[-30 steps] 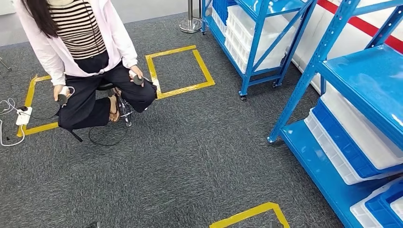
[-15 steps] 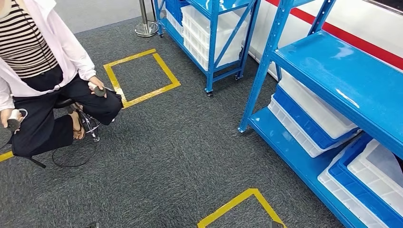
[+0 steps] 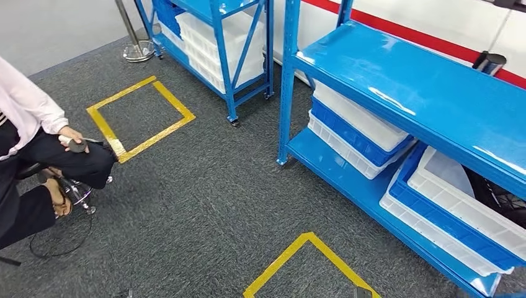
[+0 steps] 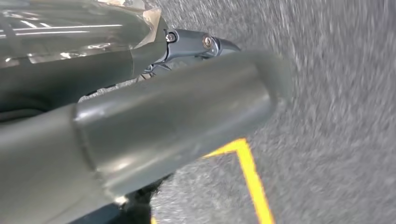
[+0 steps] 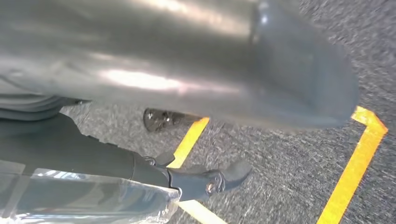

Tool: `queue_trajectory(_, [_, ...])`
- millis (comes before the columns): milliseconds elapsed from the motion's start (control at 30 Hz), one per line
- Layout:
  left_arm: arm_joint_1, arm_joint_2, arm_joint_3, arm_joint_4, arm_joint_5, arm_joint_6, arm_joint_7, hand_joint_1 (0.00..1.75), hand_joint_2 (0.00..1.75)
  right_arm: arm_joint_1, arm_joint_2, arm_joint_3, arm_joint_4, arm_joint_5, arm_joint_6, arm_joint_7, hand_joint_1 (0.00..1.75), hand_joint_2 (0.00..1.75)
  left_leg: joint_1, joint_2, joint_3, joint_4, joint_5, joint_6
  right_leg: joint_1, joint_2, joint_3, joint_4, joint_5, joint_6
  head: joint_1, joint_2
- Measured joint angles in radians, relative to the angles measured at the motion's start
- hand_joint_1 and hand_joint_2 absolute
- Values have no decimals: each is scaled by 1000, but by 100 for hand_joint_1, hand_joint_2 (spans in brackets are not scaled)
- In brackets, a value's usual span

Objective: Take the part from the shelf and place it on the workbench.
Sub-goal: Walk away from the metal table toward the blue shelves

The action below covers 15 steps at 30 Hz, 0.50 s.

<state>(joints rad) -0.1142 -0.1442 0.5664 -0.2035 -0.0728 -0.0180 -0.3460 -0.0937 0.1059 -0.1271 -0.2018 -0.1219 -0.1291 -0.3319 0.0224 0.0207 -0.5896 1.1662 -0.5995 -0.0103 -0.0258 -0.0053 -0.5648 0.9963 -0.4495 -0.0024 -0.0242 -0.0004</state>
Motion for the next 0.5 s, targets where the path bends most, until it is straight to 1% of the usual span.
queue_trajectory(33, [3,0,0,0,1,1,0,0,0,-1,1,0,0,2,0,1,0,0,0,-14,-35,68,-28,0,3,15,-1,0,1,-3,-1,0])
queue_trajectory(67, [5,0,0,0,2,2,0,0,0,-1,2,0,0,3,0,3,0,0,0,-19,-60,112,-37,2,6,30,-1,1,1,-4,-1,0])
queue_trajectory(100, [7,0,0,0,3,2,0,0,0,-1,2,0,0,5,0,6,0,0,0,-22,-68,119,-24,5,8,45,-1,1,1,-4,-1,0])
queue_trajectory(133, [7,1,0,0,4,4,0,0,0,0,2,0,0,7,0,8,0,0,0,-25,-58,86,7,9,9,60,0,2,1,-4,-1,0])
queue_trajectory(167, [7,1,0,0,5,5,0,0,0,-1,2,0,0,9,0,10,0,0,0,-36,-32,23,49,14,10,75,2,2,1,-4,-2,0])
queue_trajectory(200, [7,2,0,0,6,6,0,0,0,-2,3,0,0,9,-1,11,0,0,0,-59,-1,-47,84,20,11,88,2,3,1,-3,-1,0])
queue_trajectory(233, [7,4,0,0,6,7,0,0,0,-3,4,0,0,10,-1,11,0,0,0,-77,23,-105,107,24,14,99,2,4,2,-1,-1,0])
queue_trajectory(267, [7,5,0,0,6,8,-1,0,0,-5,5,0,0,10,-1,12,0,0,-1,-91,38,-140,118,26,14,108,-1,5,3,2,-1,0])
queue_trajectory(300, [7,5,0,0,6,8,-1,0,0,-5,6,0,0,10,-2,13,0,0,-4,-96,43,-153,119,27,15,116,-6,5,5,7,0,0])
queue_trajectory(333, [6,5,0,0,6,9,-1,0,0,-5,6,0,0,10,-2,14,0,0,-8,-85,43,-157,121,28,14,125,-11,4,8,13,-1,0])
queue_trajectory(367, [6,4,0,0,7,9,-1,0,0,-4,6,0,0,10,-2,14,0,0,-8,-74,45,-163,126,33,13,128,-17,5,9,20,-1,0])
queue_trajectory(400, [5,3,1,0,7,10,-1,0,0,-4,5,0,0,11,-2,14,0,0,-9,-63,48,-171,131,39,13,117,-24,13,5,25,0,0])
queue_trajectory(433, [4,3,1,0,7,10,-2,0,0,-4,5,0,0,10,-3,15,0,0,-8,-51,50,-179,137,46,13,97,-39,36,-8,27,2,0])
queue_trajectory(467, [4,3,1,0,7,10,-2,0,0,-5,5,0,0,10,-3,15,0,0,-7,-37,52,-185,141,51,14,70,-61,79,-31,26,5,0])
queue_trajectory(500, [5,3,1,0,7,10,-3,0,0,-7,5,0,0,10,-3,15,0,0,-9,-23,52,-187,142,53,14,45,-93,140,-60,24,8,0])
